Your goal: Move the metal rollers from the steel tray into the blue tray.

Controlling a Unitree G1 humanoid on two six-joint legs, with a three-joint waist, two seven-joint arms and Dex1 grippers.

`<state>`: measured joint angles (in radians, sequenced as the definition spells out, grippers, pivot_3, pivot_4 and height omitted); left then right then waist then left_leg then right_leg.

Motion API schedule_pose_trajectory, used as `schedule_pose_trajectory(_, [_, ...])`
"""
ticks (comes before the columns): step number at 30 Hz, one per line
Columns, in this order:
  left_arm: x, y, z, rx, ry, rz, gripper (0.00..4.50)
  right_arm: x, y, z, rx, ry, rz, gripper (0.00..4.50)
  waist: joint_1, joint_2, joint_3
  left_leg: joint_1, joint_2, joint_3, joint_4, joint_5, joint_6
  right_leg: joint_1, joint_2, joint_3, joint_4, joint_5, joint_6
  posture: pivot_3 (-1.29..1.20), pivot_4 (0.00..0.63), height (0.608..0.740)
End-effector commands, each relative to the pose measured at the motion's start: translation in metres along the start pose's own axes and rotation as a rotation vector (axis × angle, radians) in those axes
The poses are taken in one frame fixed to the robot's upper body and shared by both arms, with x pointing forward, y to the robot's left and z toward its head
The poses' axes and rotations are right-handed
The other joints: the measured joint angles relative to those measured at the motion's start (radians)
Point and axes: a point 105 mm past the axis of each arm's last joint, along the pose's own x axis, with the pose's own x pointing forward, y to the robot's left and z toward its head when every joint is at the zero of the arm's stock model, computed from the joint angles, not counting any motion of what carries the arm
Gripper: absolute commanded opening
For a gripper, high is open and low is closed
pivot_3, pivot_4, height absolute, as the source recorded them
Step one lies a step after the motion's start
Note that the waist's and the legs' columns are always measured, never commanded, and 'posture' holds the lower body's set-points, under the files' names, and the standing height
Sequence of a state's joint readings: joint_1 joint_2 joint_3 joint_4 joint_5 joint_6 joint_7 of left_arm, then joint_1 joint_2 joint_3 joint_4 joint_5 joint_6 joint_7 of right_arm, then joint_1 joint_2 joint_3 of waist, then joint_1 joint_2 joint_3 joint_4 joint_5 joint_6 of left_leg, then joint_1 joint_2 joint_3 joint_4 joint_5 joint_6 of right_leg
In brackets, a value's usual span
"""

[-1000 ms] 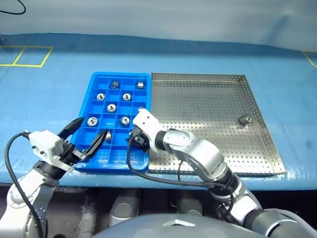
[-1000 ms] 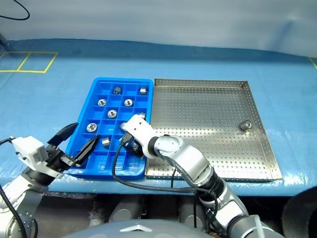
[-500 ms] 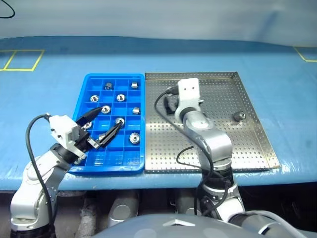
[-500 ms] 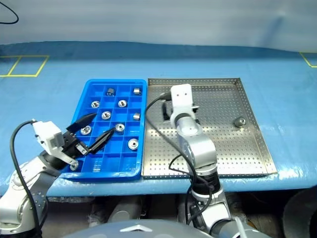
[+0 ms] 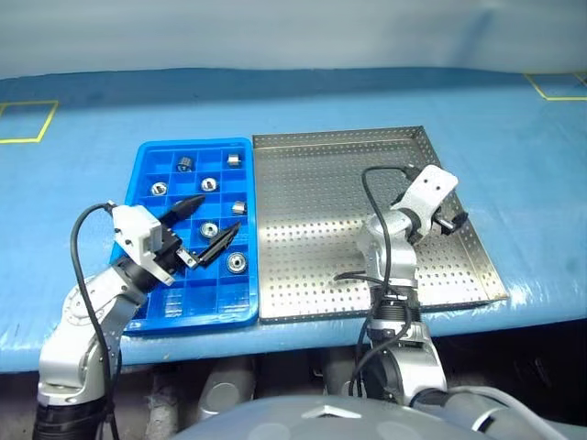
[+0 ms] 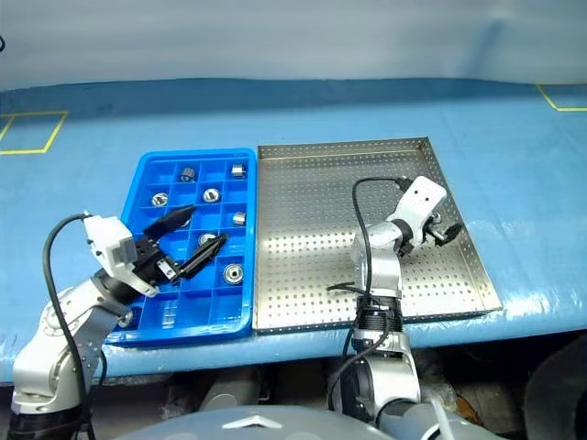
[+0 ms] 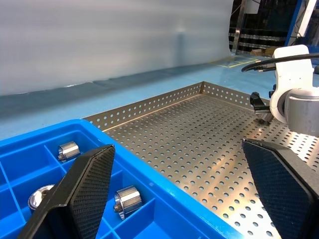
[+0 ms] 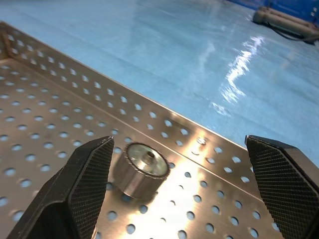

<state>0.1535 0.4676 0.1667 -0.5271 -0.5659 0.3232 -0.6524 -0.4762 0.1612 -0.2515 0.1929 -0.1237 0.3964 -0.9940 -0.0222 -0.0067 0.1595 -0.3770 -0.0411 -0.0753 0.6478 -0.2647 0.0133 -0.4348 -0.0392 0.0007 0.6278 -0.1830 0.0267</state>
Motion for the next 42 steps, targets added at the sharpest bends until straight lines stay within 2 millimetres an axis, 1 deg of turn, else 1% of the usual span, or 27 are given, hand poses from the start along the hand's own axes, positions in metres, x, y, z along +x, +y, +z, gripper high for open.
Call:
schedule_pose_trajectory(1, [0.004, -0.006, 0.008, 0.011, -0.041, -0.019, 4.5, -0.021, 0.027, 0.015, 0.149, 0.056, 0.061, 4.47, -0.003, 0.0, 0.0, 0.0, 0.0, 0.0, 0.0, -0.001, 0.002, 0.0, 0.0, 0.001, 0.0, 0.0, 0.0, 0.07, 0.15, 0.74])
schedule_pose_trajectory(3, [0.006, -0.01, 0.007, 0.003, -0.044, -0.03, 4.5, -0.018, 0.033, 0.013, 0.195, 0.086, 0.102, 4.47, -0.004, 0.0, 0.0, 0.001, 0.0, 0.0, 0.001, -0.001, 0.004, 0.001, 0.001, 0.002, 0.0, 0.0, 0.0, 0.07, 0.15, 0.74])
schedule_pose_trajectory(8, [0.009, -0.011, 0.006, -0.002, -0.05, -0.034, 4.5, -0.018, 0.045, 0.021, 0.277, 0.09, 0.179, 4.47, -0.004, 0.001, 0.0, 0.002, 0.0, 0.0, 0.001, -0.001, 0.006, 0.003, 0.002, 0.003, 0.0, 0.0, 0.001, 0.07, 0.15, 0.74])
schedule_pose_trajectory(10, [0.009, -0.011, 0.007, -0.001, -0.051, -0.034, 4.5, -0.017, 0.047, 0.024, 0.293, 0.084, 0.19, 4.47, -0.003, 0.001, 0.0, 0.002, 0.0, 0.0, 0.002, -0.001, 0.006, 0.003, 0.002, 0.003, 0.0, 0.002, 0.003, 0.08, 0.15, 0.74])
schedule_pose_trajectory(11, [0.009, -0.01, 0.007, 0.0, -0.05, -0.033, 4.5, -0.015, 0.047, 0.022, 0.303, 0.1, 0.187, 4.47, -0.003, 0.001, 0.0, 0.002, 0.0, 0.0, 0.002, -0.001, 0.006, 0.003, 0.002, 0.003, 0.0, 0.002, 0.003, 0.08, 0.15, 0.74])
schedule_pose_trajectory(19, [0.009, -0.012, 0.008, -0.007, -0.056, -0.032, 4.5, 0.001, 0.043, 0.008, 0.319, 0.183, 0.109, 4.47, -0.001, 0.001, 0.0, 0.002, 0.0, 0.0, 0.001, -0.002, 0.006, 0.003, 0.002, 0.004, 0.0, 0.002, 0.003, 0.08, 0.15, 0.74])
schedule_pose_trajectory(25, [0.009, -0.011, 0.008, -0.01, -0.058, -0.026, 4.5, 0.011, 0.044, 0.005, 0.295, 0.176, 0.093, 4.47, -0.001, 0.001, 0.0, 0.003, 0.0, 0.001, 0.001, -0.002, 0.006, 0.003, 0.003, 0.005, 0.0, 0.002, 0.003, 0.09, 0.15, 0.74])
schedule_pose_trajectory(29, [0.008, -0.011, 0.008, -0.01, -0.057, -0.023, 4.5, 0.021, 0.039, 0.002, 0.294, 0.189, 0.047, 4.47, 0.0, 0.001, 0.0, 0.003, 0.0, 0.002, 0.002, -0.002, 0.007, 0.003, 0.003, 0.006, 0.0, 0.003, 0.004, 0.09, 0.15, 0.74])
schedule_pose_trajectory(32, [0.008, -0.011, 0.007, -0.012, -0.059, -0.017, 4.5, 0.029, 0.032, 0.002, 0.308, 0.207, -0.005, 4.47, 0.001, 0.001, 0.0, 0.003, 0.0, 0.003, 0.002, -0.002, 0.007, 0.003, 0.003, 0.006, 0.0, 0.003, 0.004, 0.09, 0.15, 0.74])
schedule_pose_trajectory(36, [0.008, -0.011, 0.007, -0.016, -0.059, -0.014, 4.5, 0.034, 0.029, 0.002, 0.307, 0.208, -0.022, 4.47, 0.002, 0.001, 0.0, 0.003, 0.0, 0.004, 0.002, -0.002, 0.008, 0.003, 0.003, 0.007, 0.0, 0.003, 0.004, 0.09, 0.15, 0.74])
schedule_pose_trajectory(39, [0.008, -0.012, 0.006, -0.021, -0.061, -0.015, 4.5, 0.037, 0.024, -0.001, 0.28, 0.207, -0.045, 3.92, 0.0, 0.001, 0.0, 0.003, 0.0, 0.005, 0.002, -0.003, 0.008, 0.003, 0.003, 0.008, 0.0, 0.003, 0.004, 0.09, 0.15, 0.74])
schedule_pose_trajectory(42, [0.009, -0.012, 0.006, -0.021, -0.062, -0.015, 4.5, 0.038, 0.024, -0.004, 0.276, 0.214, -0.044, 2.92, 0.0, 0.001, 0.0, 0.004, 0.0, 0.006, 0.002, -0.003, 0.008, 0.003, 0.003, 0.009, 0.0, 0.003, 0.004, 0.09, 0.15, 0.74])
